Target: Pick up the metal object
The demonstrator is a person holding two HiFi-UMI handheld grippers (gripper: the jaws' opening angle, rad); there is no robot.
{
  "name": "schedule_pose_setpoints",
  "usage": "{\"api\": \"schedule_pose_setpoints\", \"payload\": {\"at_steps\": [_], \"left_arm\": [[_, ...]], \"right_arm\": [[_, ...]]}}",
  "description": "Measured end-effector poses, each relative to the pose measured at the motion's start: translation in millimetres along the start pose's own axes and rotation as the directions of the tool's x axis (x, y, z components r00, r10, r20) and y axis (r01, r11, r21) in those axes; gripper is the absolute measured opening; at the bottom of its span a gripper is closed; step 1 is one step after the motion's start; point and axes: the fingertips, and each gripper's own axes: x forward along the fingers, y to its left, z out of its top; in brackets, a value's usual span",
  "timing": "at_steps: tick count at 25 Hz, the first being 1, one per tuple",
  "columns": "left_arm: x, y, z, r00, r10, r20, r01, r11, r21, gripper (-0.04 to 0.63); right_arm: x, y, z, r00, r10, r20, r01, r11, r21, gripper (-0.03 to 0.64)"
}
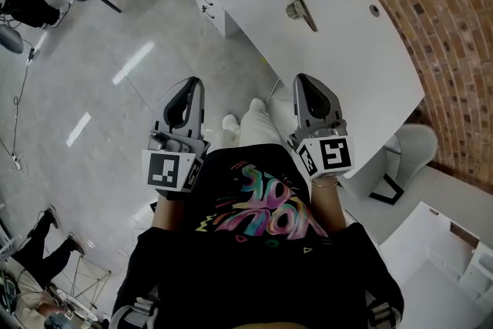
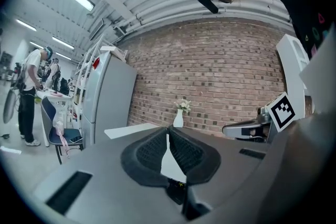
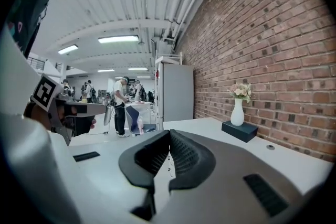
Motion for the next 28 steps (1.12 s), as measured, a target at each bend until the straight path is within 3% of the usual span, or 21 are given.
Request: {"api": "schedule_pose_setpoints", "payload": {"at_steps": [10,13,18,22,28], "left_arm": [[73,27,-1,0.999,-0.019,-0.030,0.019,1.000,-0.003,0.034],[114,36,7,0.998,-0.058,-0.008,0.058,0.998,0.007,0.034],[198,47,21,0.993,-0.108,-0.042,0.109,0.994,0.028,0.034],[268,45,34,0.982,-0.181,-0.062,0.184,0.982,0.048,0.034],[348,20,36,0.943,-0.305,-0.130,0.316,0.946,0.075,0.034]], "right_arm": [[65,-49,-1,0.999,-0.023,-0.025,0.024,1.000,0.002,0.017],[98,-74,3,0.999,-0.040,-0.020,0.040,0.999,0.015,0.017],[151,-124,13,0.997,-0.073,-0.039,0.074,0.997,0.028,0.017],[181,-171,28,0.991,-0.131,-0.029,0.132,0.991,0.038,0.017],[194,-231,32,0.974,-0.227,-0.014,0.227,0.966,0.120,0.017]]}}
